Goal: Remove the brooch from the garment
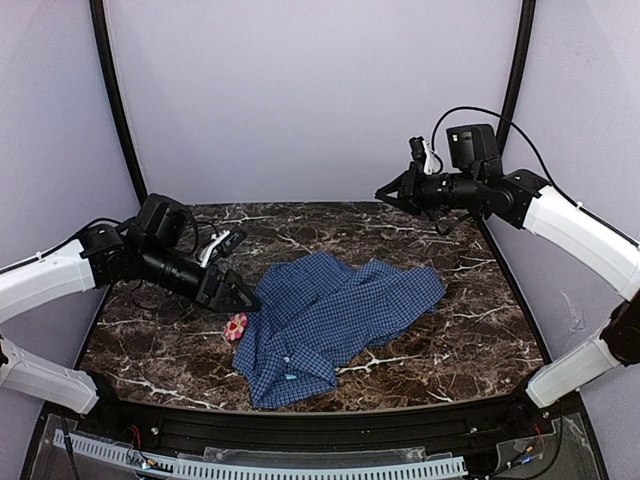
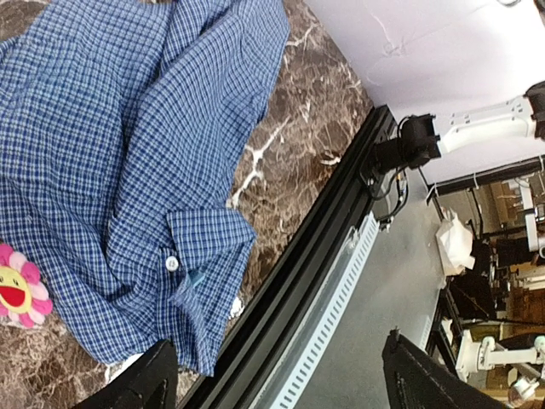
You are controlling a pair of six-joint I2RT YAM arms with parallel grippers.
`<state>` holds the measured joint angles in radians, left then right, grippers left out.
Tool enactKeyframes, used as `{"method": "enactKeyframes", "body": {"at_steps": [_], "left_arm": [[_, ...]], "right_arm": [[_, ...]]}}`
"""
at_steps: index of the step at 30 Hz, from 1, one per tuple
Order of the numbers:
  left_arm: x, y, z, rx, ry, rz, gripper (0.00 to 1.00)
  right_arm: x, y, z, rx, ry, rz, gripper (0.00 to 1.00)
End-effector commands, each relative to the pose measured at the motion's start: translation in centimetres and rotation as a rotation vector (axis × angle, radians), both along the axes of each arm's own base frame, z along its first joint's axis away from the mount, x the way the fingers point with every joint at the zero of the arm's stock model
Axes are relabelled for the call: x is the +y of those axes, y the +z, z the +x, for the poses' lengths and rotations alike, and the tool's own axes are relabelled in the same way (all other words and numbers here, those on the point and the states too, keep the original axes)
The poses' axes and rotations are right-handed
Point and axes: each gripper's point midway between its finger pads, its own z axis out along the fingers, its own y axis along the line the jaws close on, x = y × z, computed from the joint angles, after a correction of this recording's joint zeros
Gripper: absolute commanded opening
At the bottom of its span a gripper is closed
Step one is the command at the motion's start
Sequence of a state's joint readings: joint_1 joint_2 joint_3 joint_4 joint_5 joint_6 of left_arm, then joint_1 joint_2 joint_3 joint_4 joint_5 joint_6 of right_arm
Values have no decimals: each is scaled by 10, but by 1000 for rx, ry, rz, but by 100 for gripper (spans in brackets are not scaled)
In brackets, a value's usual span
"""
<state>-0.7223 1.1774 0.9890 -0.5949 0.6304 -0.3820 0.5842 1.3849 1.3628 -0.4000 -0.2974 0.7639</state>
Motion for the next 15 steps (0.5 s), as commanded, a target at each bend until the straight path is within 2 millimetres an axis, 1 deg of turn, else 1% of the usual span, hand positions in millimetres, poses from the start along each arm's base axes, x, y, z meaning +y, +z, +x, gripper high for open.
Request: {"method": "enactKeyframes", "body": {"at_steps": [1, 2, 3, 4, 5, 6, 7, 8, 9, 10, 11, 12, 13, 14, 15], "left_arm": [[-15, 31, 43, -124, 79, -79, 87], [-20, 32, 60, -147, 117, -65, 87], [-25, 38, 74, -181, 144, -79, 87], [-35, 37, 89, -172, 166, -81, 86], [-41, 42, 104, -195, 198, -98, 86], [-52, 41, 118, -172, 221, -107, 85], [-61, 50, 130, -195, 236, -149, 84], [-71, 44, 144, -160, 262, -155, 84], [-79, 59, 156, -186, 284, -198, 83], [-87, 44, 167, -143, 303, -188, 82], [-94, 53, 179, -158, 322, -208, 80], [-101, 37, 189, -123, 337, -192, 79], [-107, 46, 198, -137, 345, -218, 78], [-114, 30, 206, -96, 363, -207, 78], [-120, 40, 214, -113, 372, -245, 77]], "right_arm": [[-17, 8, 4, -29, -52, 6, 0], [-19, 6, 6, -29, -58, 6, 0], [-23, 4, 9, -29, -66, 2, 0], [-26, 2, 12, -31, -75, -4, 0], [-30, 0, 15, -31, -86, -9, 0], [-36, -1, 18, -33, -100, -13, 0], [-41, -1, 21, -38, -113, -13, 0], [-47, 0, 23, -43, -130, -13, 0], [-52, 1, 26, -47, -145, -11, 0], [-58, 2, 28, -52, -160, -11, 0], [-63, 3, 30, -60, -177, -10, 0], [-66, 5, 32, -69, -187, -9, 0], [-69, 7, 34, -83, -191, -2, 0], [-71, 8, 36, -92, -196, 5, 0], [-73, 8, 37, -102, -198, 10, 0]]}}
